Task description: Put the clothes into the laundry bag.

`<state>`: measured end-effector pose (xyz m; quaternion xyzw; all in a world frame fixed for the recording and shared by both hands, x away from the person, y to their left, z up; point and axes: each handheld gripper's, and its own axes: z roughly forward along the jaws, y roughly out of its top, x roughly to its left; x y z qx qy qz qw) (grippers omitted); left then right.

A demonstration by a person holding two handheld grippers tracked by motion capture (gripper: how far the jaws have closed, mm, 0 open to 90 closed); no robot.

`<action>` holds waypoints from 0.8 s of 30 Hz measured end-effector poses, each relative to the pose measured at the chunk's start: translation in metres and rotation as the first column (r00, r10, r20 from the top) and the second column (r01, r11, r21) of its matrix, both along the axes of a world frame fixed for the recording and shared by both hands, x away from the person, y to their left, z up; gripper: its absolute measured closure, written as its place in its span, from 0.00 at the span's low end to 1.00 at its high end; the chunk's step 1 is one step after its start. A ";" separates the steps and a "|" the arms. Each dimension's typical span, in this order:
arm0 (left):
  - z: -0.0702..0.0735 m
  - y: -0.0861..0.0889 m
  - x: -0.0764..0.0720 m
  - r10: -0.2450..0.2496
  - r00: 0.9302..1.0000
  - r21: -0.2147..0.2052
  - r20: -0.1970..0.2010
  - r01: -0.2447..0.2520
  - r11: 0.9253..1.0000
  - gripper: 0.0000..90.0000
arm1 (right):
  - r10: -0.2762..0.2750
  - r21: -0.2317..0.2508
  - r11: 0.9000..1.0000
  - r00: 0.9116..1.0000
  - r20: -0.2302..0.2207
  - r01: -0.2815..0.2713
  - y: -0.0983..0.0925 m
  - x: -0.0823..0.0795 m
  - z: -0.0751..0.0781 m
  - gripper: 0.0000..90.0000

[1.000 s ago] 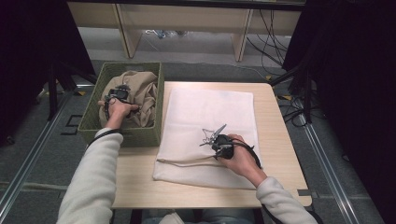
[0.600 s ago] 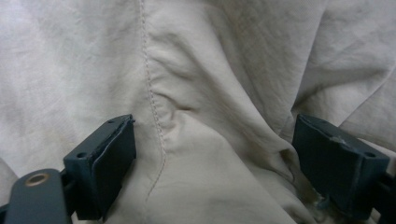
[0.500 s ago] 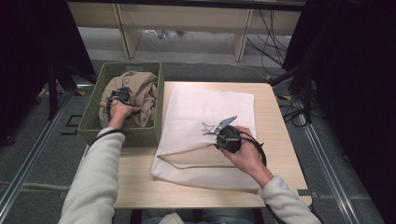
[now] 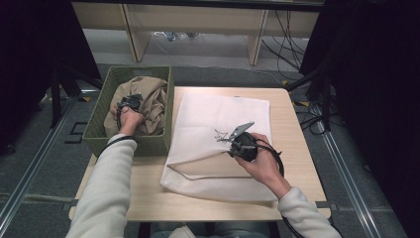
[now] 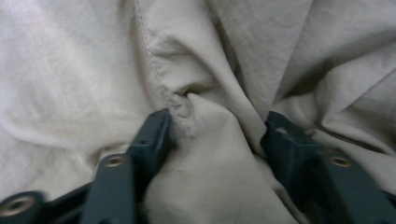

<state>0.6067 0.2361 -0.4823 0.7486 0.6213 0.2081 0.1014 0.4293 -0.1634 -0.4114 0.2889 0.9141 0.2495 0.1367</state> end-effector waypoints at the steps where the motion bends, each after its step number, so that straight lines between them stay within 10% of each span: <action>1: 0.000 -0.001 0.000 -0.003 1.000 0.002 -0.003 0.003 1.000 0.53 | 0.007 0.004 1.000 1.000 0.012 -0.007 -0.001 0.000 0.000 0.97; 14: 0.004 -0.002 0.000 -0.046 0.998 -0.044 -0.030 0.045 0.998 0.88 | -0.013 0.019 1.000 1.000 0.008 0.013 -0.002 -0.001 0.003 0.97; 24: 0.034 0.002 -0.013 -0.039 0.986 -0.114 0.161 0.058 0.992 0.90 | -0.040 0.046 0.998 0.999 0.018 0.039 -0.004 -0.002 0.006 0.97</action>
